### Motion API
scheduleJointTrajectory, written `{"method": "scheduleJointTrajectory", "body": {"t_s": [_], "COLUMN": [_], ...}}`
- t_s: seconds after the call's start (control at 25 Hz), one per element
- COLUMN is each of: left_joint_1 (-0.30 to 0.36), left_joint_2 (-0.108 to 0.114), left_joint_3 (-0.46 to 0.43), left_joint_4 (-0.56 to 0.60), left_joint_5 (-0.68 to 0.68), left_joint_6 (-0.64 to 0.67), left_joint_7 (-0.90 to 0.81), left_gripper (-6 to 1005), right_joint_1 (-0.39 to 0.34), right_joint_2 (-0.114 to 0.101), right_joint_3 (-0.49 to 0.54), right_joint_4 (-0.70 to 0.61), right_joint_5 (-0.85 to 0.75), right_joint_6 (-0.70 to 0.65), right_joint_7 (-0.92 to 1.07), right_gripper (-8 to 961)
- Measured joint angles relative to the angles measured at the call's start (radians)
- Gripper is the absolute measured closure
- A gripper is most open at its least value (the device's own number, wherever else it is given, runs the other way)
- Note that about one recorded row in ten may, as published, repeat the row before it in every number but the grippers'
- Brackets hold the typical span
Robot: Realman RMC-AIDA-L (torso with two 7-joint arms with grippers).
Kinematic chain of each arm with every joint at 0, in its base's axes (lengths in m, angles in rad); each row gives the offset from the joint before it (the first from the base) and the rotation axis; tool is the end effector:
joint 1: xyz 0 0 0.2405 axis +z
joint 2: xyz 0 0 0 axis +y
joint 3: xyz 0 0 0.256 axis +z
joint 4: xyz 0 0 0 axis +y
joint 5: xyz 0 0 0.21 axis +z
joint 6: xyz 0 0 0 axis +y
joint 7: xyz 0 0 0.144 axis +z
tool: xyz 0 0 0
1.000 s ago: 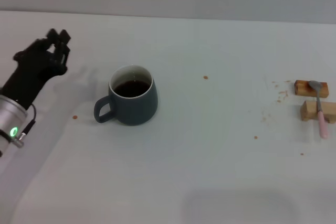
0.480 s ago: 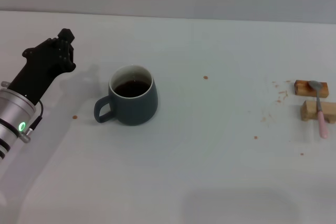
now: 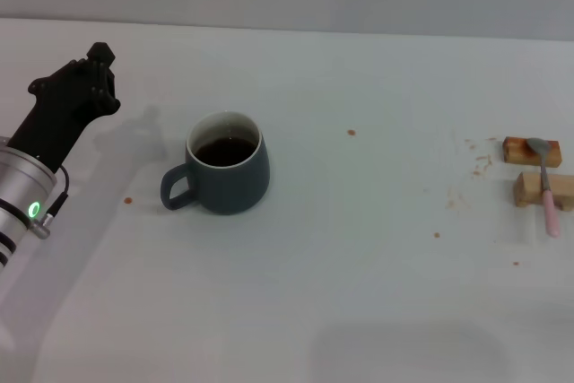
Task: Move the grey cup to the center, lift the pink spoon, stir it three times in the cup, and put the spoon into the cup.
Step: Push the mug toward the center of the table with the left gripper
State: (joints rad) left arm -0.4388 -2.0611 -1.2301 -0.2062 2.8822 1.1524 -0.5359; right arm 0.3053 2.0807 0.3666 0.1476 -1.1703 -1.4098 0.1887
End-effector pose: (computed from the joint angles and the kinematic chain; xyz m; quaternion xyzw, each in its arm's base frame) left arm -0.3049 0.3424 -0.0164 -0.7145 -0.2878 -0.3972 0.4990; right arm 0.4081 0.2490 0.0567 -0.3951 0.3297 0.3222 0.7946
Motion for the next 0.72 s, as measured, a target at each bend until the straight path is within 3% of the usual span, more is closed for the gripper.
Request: {"method": "scheduleJointTrajectory", "body": {"t_s": [0.36,0.72], "left_joint_1": [-0.01,-0.074], "left_joint_2": [0.003,0.038], "left_joint_3": [0.013,0.134], "left_joint_4": [-0.001,0.011], "left_joint_5": [0.005,0.007], "left_joint_6": [0.0,-0.072], "left_joint_7": [0.0,-0.006], "left_gripper": [1001,1000], "right_joint_1": [0.006,0.006], "right_joint_2": [0.001,0.001], "right_joint_3": [0.0,-0.016], "right_joint_4": [0.007,0.007], "right_joint_5": [0.0,0.0], "right_joint_6": [0.015,0.01], "right_joint_7": [0.0,0.0], "right_gripper": [221,222]}}
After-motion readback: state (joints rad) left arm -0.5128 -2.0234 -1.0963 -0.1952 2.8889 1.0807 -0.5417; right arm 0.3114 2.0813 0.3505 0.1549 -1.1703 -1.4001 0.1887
